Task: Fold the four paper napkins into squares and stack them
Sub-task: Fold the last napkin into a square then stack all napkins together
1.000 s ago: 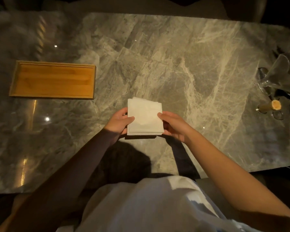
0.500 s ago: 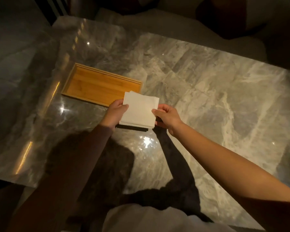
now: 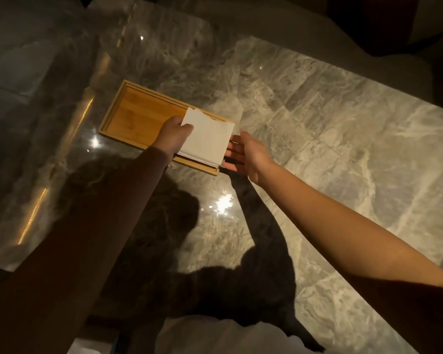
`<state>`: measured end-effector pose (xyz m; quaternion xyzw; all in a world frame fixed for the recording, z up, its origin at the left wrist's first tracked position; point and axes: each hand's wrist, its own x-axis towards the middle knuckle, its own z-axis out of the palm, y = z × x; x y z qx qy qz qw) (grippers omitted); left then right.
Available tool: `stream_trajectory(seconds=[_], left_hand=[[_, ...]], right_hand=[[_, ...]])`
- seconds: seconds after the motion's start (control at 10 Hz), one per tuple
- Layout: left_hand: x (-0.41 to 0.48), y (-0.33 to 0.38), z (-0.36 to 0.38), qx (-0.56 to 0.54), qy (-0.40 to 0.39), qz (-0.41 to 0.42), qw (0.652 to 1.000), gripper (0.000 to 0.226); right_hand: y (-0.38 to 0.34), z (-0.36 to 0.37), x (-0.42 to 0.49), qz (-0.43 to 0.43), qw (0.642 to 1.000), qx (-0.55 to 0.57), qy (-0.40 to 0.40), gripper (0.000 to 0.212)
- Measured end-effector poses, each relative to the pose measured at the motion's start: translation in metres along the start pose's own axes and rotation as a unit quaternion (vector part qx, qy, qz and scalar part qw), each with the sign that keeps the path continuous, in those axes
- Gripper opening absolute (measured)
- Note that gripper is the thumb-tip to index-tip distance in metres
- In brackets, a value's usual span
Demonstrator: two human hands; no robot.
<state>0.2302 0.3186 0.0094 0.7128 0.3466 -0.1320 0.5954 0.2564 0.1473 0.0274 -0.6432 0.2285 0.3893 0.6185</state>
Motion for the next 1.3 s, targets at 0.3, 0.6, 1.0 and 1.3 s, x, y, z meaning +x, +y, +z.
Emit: stream_trajectory(seconds=[0.3,0.6,1.0,1.3], left_hand=[[0.007,0.007,0.001,0.106,0.005,0.039,0.994,0.036],[0.009,0.007,-0.002,0.05,0.021,-0.019,0.998,0.048],[0.009,0.005,0.001,0.032,-0.005,0.002,0.999,0.054],[-0.002,0.007,0.003,0.028,0.017,0.017,0.999,0.054]], right_hand=[[-0.006,0.005,-0.001,0.009,0.999,-0.011,-0.045,0.043],[-0.021,0.013,-0.005,0.083,0.992,0.021,-0.09,0.068],[-0.03,0.025,-0.011,0.107,0.989,0.051,-0.083,0.073],[-0.028,0.017,-0.014,0.086,0.992,0.035,-0.087,0.064]])
